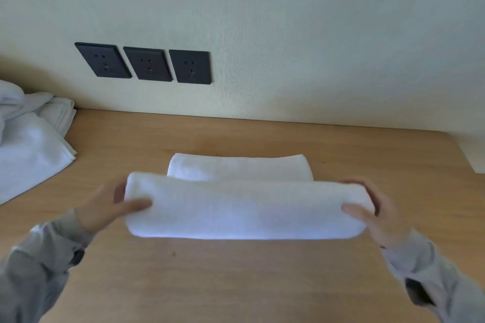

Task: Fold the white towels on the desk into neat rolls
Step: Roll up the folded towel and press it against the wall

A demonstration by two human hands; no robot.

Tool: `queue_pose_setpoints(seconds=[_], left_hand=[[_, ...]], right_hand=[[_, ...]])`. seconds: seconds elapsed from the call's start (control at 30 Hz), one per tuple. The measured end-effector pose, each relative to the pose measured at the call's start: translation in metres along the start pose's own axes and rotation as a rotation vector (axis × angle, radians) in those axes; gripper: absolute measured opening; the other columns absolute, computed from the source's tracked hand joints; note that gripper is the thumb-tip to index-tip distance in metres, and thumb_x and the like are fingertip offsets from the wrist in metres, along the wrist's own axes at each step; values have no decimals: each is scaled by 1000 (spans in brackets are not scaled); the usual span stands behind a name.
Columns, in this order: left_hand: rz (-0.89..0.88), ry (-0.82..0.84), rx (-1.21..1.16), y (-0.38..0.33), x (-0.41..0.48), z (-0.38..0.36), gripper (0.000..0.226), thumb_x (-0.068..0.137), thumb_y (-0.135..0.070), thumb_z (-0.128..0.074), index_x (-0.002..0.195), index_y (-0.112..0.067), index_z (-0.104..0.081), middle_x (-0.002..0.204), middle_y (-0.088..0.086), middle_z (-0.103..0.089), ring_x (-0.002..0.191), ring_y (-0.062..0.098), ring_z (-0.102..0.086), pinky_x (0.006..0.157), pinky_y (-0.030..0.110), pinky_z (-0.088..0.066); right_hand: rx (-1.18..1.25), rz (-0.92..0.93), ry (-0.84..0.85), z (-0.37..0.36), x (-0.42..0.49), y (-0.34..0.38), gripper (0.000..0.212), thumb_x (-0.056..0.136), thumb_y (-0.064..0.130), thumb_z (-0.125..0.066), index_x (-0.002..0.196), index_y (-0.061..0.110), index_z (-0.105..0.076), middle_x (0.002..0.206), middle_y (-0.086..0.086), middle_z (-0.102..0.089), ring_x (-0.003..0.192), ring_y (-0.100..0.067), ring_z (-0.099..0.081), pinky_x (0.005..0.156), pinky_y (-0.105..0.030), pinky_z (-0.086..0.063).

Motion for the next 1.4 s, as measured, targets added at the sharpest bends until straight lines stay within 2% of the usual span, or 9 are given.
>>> queue_pose_setpoints(seconds=[0.1,0.2,0.27,0.5,0.77,1.07,1.13,1.23,1.4], left_hand=[[189,-217,-252,17,33,-11,26,77,-28,-72,96,-11,-66,93,4,-73,87,23,-65,71,32,-53],[383,-479,-92,43,56,-18,52,92,-43,-51,120,1,-57,120,21,-57,105,33,-55,91,37,-36],[433,-543,31,58,65,-24,60,95,-47,-43,128,2,-51,130,26,-51,120,39,-47,96,38,-32],[426,-629,179,81,91,-29,51,99,-45,-33,110,-2,-57,114,27,-57,103,39,-49,78,36,-28],[469,-634,287,95,113,-25,48,99,-44,-32,91,-3,-58,106,31,-58,94,39,-47,74,36,-28],[603,-573,355,74,114,-22,77,89,-68,-19,135,-13,-46,133,26,-48,122,43,-42,100,45,-31],[516,-547,433,58,102,-22,78,85,-73,-22,143,-21,-30,141,21,-39,127,42,-37,104,50,-29],[131,-516,820,5,84,-65,79,85,-73,-16,147,-25,-21,148,14,-33,134,34,-31,107,52,-28],[-92,-189,1154,-6,96,-170,78,79,-67,13,149,-36,5,159,-2,10,146,21,10,115,46,8]], right_hand=[[187,-160,-309,-14,36,-15,18,77,28,-71,81,44,-62,80,19,-65,70,3,-62,58,-18,-49],[164,-297,-420,-27,70,-42,14,85,40,-62,97,36,-55,98,4,-58,86,-16,-57,74,-29,-42],[118,-332,-404,-34,88,-57,18,85,41,-62,93,28,-53,90,3,-58,78,-14,-55,70,-26,-39],[-87,-406,-375,-45,127,-89,33,84,45,-62,93,14,-54,80,2,-57,69,-14,-53,66,-25,-37],[-273,-516,-383,-52,151,-113,55,87,52,-54,109,1,-56,108,-17,-61,99,-35,-57,88,-38,-45],[-398,-588,-373,-52,152,-111,59,93,50,-43,119,-3,-50,115,-23,-58,106,-38,-54,87,-39,-41],[-413,-592,-365,-52,152,-111,60,93,50,-42,120,-4,-49,115,-24,-58,107,-39,-54,86,-39,-41],[-415,-592,-377,-52,150,-109,61,94,50,-40,120,-4,-48,115,-25,-58,106,-40,-54,87,-40,-42],[-419,-560,-423,-52,138,-94,52,97,41,-37,131,2,-39,124,-23,-53,112,-40,-50,91,-42,-40]])
Point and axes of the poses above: each hand's wrist, its own x-axis towards the middle knuckle, its own z-axis out of the back of the hand, y = z × x, the point moved 6 cm from there along x, towards the middle knuckle
